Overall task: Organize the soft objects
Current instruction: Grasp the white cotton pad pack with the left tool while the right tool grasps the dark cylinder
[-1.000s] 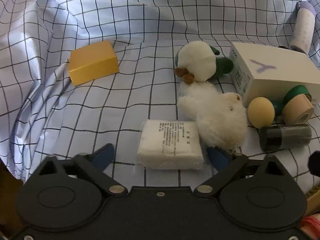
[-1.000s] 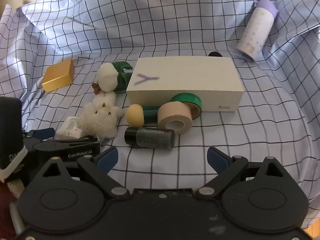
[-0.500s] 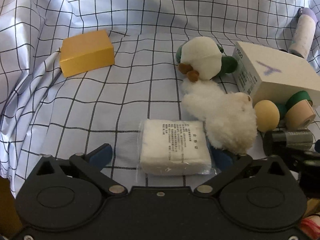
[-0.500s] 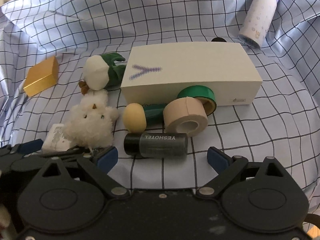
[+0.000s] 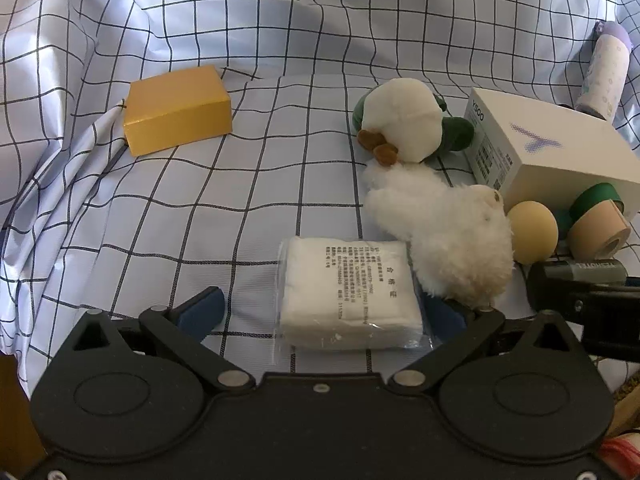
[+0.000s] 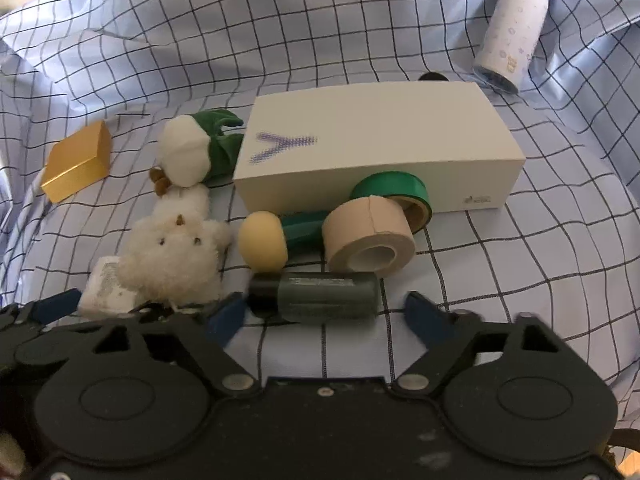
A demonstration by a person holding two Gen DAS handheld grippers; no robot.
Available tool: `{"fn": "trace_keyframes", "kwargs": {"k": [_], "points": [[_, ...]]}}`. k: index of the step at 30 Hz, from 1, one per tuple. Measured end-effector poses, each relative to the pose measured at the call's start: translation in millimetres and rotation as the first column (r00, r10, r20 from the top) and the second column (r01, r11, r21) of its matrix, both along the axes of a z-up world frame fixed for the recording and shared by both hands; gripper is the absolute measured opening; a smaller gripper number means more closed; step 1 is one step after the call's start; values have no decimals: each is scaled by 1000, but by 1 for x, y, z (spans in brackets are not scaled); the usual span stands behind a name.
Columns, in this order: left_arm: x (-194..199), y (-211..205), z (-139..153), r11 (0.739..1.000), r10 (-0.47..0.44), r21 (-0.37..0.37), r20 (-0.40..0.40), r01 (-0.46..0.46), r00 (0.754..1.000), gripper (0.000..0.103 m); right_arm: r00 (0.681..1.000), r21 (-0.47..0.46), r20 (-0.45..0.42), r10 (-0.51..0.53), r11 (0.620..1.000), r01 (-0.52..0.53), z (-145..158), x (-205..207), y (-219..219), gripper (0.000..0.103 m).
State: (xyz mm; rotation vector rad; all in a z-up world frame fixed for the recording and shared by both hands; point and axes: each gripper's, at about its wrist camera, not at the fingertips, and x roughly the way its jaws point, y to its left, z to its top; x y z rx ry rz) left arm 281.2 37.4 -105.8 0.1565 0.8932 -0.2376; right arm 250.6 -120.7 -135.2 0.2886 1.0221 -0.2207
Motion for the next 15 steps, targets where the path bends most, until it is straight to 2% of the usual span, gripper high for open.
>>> {"fn": "trace_keyframes", "kwargs": {"k": [2,4,5,6,7,9,11,13,15], "points": [[0,0,1,1000,5,-3,-4,-5,1000,100,1000,2,0,22,1000,-22,3,-2,0,71],[-1,0,2,1000,10,-8,-6,-10,1000,95,1000,1,4,23,1000,-23,6,-5,-2,53],[-2,-1,3,1000,10,-5,-3,-10,1000,93,1000,9,3,26,1000,-26,7,-7,-5,50],[-4,-2,5,1000,9,0,6,-9,1000,85,1000,20,6,29,999,-29,9,-10,-8,44],[-6,-3,7,1000,6,5,15,-6,1000,75,1000,23,11,25,999,-25,11,-12,-11,42],[-10,-7,10,1000,-6,13,19,6,1000,62,1000,16,15,12,1000,-12,14,-16,-17,42],[-11,-10,11,1000,-1,23,16,1,1000,61,1000,19,15,2,1000,-2,15,-19,-24,48],[-11,-12,11,1000,11,28,14,-11,1000,61,1000,27,29,-8,1000,7,17,-23,-29,61],[-10,-11,11,999,17,28,12,-17,1000,61,999,25,48,-14,1000,12,21,-26,-30,70]]}}
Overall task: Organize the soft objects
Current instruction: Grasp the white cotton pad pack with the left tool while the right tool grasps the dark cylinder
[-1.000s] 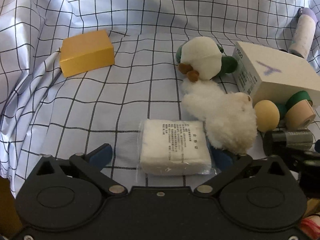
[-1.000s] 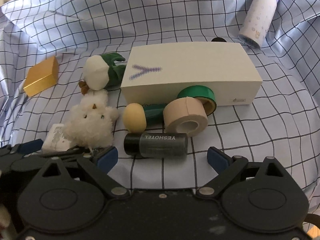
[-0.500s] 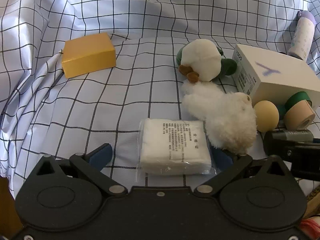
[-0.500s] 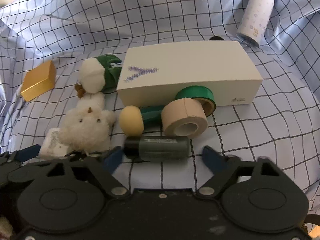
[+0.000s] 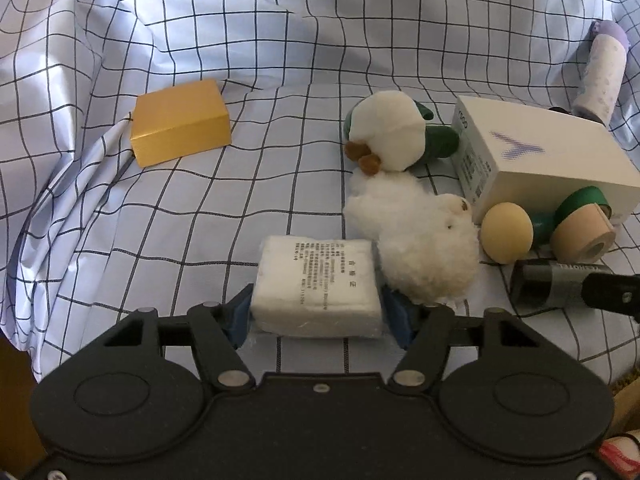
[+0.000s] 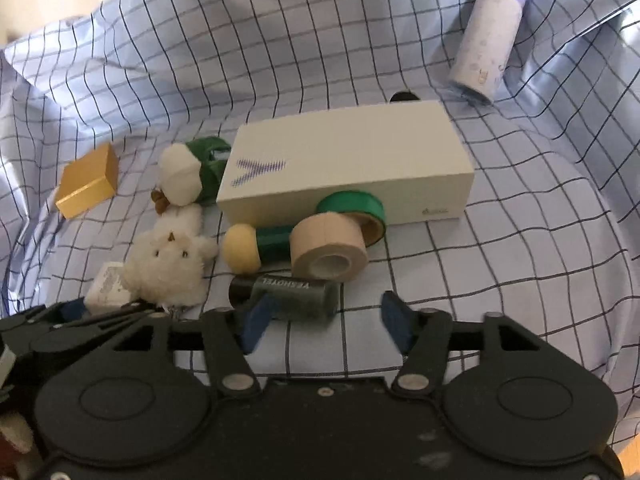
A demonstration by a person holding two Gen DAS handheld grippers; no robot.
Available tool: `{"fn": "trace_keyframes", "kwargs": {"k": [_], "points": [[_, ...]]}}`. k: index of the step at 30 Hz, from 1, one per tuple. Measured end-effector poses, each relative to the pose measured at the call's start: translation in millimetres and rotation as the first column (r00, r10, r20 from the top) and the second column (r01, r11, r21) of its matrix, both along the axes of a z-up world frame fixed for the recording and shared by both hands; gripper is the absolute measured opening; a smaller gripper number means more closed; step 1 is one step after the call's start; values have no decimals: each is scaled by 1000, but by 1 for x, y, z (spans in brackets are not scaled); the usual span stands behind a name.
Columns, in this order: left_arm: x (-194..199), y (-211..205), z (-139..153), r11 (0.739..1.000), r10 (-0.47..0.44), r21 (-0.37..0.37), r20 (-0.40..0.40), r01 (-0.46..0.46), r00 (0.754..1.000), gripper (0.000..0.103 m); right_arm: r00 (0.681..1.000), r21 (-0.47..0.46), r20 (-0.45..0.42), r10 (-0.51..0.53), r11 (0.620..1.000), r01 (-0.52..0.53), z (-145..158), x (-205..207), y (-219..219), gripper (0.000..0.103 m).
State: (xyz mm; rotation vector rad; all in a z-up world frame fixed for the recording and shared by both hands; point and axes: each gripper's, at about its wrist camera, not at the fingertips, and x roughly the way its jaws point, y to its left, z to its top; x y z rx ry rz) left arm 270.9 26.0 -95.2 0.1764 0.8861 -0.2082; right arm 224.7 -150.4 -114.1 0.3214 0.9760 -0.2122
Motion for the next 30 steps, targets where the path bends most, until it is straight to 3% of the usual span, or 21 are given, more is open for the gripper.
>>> {"fn": "trace_keyframes", "kwargs": {"k": [1,3,8,12,15,21,27,29,30], "points": [[1,0,0,1000,0,1,-3,0,1000,61,1000,-2,7,-2,1000,2,1,-1,1,77],[3,1,0,1000,-3,2,-9,3,1000,62,1000,4,12,-7,1000,7,1,0,5,84],[5,3,-3,999,-30,28,3,30,1000,71,999,9,-18,-43,999,43,-8,11,15,87],[8,8,-7,998,-38,40,21,37,999,86,996,-15,-50,-79,997,78,-19,21,20,88],[9,14,-8,999,-42,5,15,42,999,88,994,-23,-65,-93,995,92,-26,27,23,94],[9,16,-10,999,-47,-11,28,47,999,92,995,-77,-63,-80,994,75,-30,35,35,96],[10,17,-10,998,-63,-10,36,63,997,93,994,-104,-68,-83,992,75,-32,38,40,93],[10,18,-10,997,-70,-10,37,71,997,93,996,-104,-61,-68,993,61,-30,36,39,81],[10,17,-10,997,-76,-6,38,76,996,93,997,-101,-55,-47,994,42,-29,35,40,70]]}}
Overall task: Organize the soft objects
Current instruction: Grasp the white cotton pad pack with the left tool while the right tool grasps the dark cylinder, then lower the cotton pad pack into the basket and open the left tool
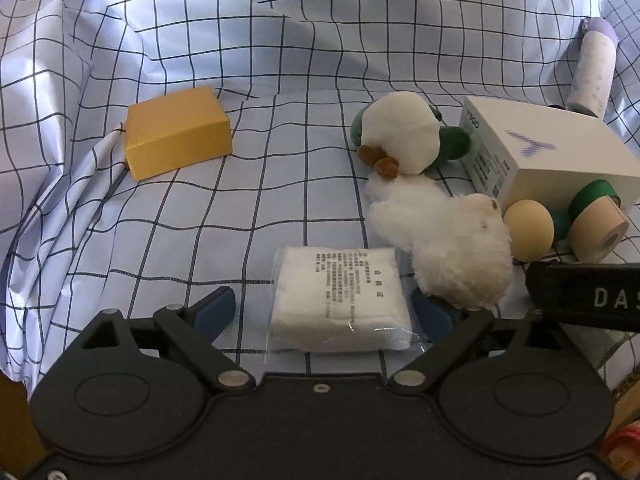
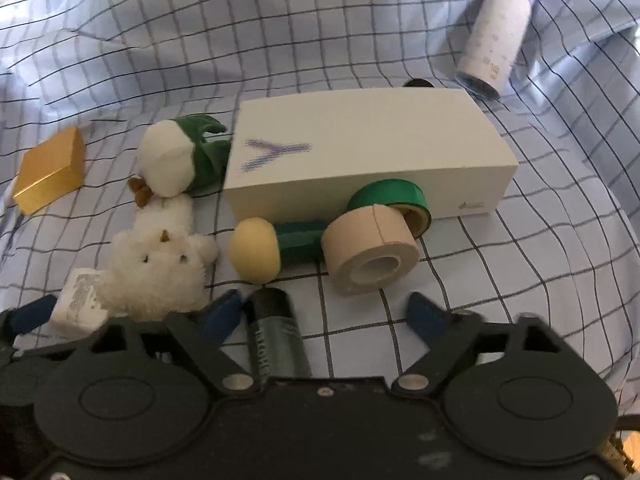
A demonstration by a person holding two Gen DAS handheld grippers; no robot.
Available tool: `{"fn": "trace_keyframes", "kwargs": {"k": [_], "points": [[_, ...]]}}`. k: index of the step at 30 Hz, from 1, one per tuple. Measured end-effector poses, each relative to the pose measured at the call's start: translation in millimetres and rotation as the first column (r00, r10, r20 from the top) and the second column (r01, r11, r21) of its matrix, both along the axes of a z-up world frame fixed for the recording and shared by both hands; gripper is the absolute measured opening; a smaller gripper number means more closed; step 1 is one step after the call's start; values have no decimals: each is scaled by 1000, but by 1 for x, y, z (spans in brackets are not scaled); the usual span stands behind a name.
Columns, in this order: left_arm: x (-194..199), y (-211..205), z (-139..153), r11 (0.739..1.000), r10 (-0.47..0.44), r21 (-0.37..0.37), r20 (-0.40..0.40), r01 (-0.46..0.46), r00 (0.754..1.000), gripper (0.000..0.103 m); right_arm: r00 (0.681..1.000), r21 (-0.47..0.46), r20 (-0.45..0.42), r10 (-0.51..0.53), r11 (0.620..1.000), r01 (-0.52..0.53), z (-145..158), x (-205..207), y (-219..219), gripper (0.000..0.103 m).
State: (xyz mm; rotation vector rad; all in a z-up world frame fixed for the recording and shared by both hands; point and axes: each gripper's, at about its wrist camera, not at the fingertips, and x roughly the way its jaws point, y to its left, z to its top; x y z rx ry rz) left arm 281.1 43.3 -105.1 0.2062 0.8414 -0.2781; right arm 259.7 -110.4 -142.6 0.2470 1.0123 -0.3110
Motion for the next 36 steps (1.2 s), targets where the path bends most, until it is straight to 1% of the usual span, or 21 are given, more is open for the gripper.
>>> {"fn": "trace_keyframes", "kwargs": {"k": [1,3,4,5,6,7,8,9,13,17,20,26,30,36], "points": [[0,0,0,1000,-4,1,3,4,1000,93,1000,1,1,22,1000,-22,2,-2,1,54],[0,0,1,1000,-10,-6,2,10,1000,89,998,-20,-17,53,998,-53,4,-3,4,43],[0,0,1,1000,-13,-11,2,13,1000,85,998,-23,-10,70,997,-70,5,-5,4,34],[0,0,2,1000,-15,-16,3,15,1000,83,996,-14,1,90,996,-90,6,-6,3,29],[0,0,2,1000,-17,-18,7,17,1000,75,995,0,9,103,995,-103,8,-7,2,28],[-1,-1,3,1000,-16,-18,14,17,1000,63,994,4,10,105,994,-106,9,-8,1,28],[-1,-1,5,1000,-19,-23,18,20,1000,59,995,4,12,104,995,-104,11,-9,0,28],[-1,-1,6,999,-20,-30,14,20,1000,58,995,4,15,103,995,-103,12,-9,-1,28],[0,0,9,999,2,-43,6,-2,1000,57,996,34,30,85,996,-86,16,-15,-15,28],[-5,3,19,998,27,-52,18,-26,999,57,998,79,42,56,995,-60,23,-22,-35,28],[-11,4,31,997,52,-59,32,-50,998,57,998,103,57,28,994,-34,32,-31,-49,27],[-33,3,64,992,93,-86,46,-88,995,57,994,115,104,-16,993,4,54,-54,-70,27],[-58,-6,86,991,85,-111,55,-79,995,57,990,130,140,-27,992,8,70,-74,-77,27],[-100,-30,103,991,24,-135,24,-21,999,57,979,155,198,-48,988,17,101,-119,-87,27]]}}
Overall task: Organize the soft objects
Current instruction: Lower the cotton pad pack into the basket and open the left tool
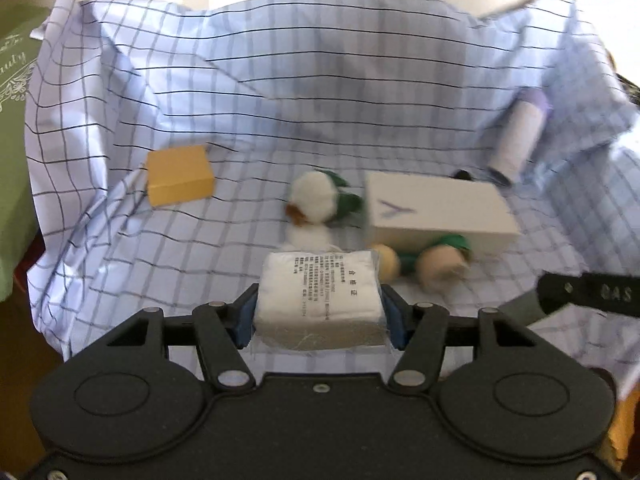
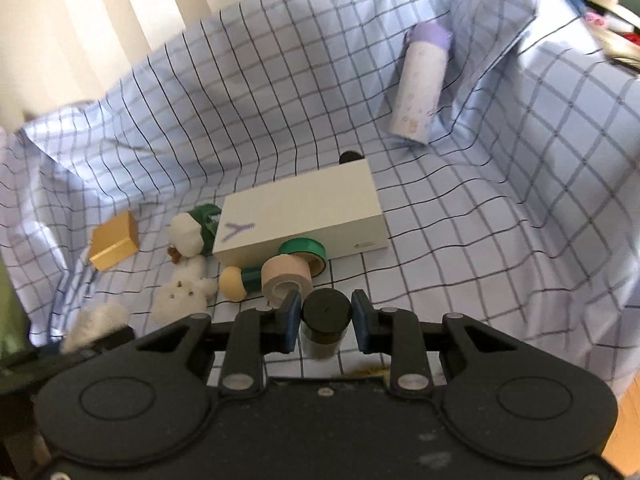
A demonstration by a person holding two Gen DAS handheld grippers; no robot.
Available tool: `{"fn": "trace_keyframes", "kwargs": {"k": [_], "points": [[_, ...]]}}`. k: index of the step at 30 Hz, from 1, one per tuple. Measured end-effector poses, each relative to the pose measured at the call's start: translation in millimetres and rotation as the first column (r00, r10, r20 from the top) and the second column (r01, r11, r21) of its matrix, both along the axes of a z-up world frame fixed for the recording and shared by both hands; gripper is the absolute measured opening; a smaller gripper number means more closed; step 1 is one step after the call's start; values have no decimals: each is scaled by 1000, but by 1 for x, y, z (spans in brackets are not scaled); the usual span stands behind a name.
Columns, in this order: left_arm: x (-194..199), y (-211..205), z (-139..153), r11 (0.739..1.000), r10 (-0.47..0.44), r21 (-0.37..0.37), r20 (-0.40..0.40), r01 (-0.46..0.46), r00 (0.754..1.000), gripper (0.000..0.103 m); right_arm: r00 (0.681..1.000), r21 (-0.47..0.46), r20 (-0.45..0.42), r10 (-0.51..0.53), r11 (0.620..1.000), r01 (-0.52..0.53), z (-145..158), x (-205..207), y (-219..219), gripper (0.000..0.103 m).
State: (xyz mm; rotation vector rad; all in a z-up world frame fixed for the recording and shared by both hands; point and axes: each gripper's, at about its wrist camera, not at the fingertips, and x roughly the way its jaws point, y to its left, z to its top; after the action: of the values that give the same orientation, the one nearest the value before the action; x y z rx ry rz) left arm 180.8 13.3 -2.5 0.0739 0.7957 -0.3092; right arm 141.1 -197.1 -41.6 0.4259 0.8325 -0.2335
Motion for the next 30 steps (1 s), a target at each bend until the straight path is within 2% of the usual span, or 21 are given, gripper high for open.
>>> {"fn": "trace_keyframes", "kwargs": {"k": [5,9,17,22,30], "points": [[-34,-19,4,997,-71,-27,-74,69,995,57,997,-20,74,-12,1000,14,31,-45,-8,27],[-60,-34,-1,994,-107,6,-119,108,987,57,993,-29,120,-19,999,22,49,-73,-13,27],[-91,-42,-27,993,-113,-9,-273,115,955,57,989,-70,146,24,997,-14,59,-113,-5,27],[-108,-49,-35,993,-103,31,-289,117,952,58,989,-91,139,53,995,-40,54,-129,7,27],[-129,-48,-36,993,-69,74,-258,91,964,63,989,-118,122,85,991,-70,47,-148,20,27]]}}
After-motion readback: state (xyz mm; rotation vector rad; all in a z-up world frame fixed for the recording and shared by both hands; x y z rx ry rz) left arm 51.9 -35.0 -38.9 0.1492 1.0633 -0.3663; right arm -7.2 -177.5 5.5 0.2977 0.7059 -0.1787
